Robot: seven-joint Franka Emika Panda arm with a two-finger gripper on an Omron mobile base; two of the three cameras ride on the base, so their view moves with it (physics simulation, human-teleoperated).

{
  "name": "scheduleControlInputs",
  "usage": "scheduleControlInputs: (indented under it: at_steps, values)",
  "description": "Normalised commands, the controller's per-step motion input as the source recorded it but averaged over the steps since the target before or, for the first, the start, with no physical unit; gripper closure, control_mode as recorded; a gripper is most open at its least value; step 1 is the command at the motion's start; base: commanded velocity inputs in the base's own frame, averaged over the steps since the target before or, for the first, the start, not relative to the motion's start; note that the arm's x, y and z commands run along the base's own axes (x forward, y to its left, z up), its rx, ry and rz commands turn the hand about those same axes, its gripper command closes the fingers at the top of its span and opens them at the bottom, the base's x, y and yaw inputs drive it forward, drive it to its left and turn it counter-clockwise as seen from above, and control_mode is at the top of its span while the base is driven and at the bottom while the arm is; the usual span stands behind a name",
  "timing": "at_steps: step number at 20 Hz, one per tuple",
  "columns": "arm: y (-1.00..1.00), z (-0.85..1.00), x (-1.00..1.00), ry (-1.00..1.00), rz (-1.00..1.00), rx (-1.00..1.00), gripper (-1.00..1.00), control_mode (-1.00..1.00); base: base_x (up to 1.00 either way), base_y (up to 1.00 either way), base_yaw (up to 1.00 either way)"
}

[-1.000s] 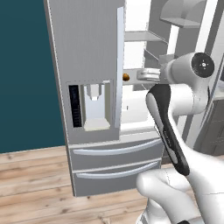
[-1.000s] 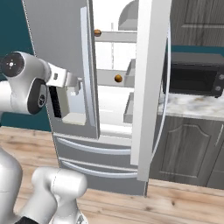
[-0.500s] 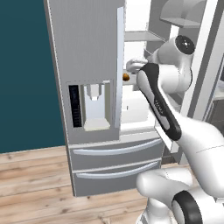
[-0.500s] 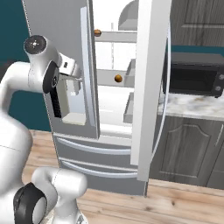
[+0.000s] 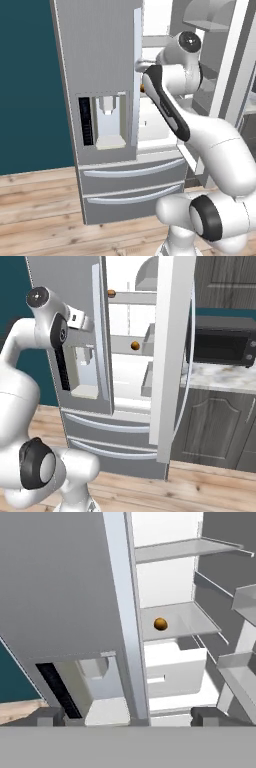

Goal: Retrieve the tangerine and mango from the fridge and place them into the bowl on the dining table.

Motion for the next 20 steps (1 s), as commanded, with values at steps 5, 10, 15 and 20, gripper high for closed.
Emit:
scheduleControlInputs:
  at_steps: [5, 10, 15, 20]
  values:
    - [-0.01, 0.0, 0.46, -0.13, -0.03, 0.0, -1.0, -1.0, 0.0, 0.0, 0.0]
    - [-0.03, 0.0, 0.65, 0.01, 0.0, 0.0, -1.0, -1.0, 0.0, 0.0, 0.0]
    - [0.0, 0.0, 0.7, 0.03, 0.0, 0.0, -1.0, -1.0, 0.0, 0.0, 0.0]
    - [0.0, 0.0, 0.75, 0.08, 0.0, 0.0, -1.0, -1.0, 0.0, 0.0, 0.0]
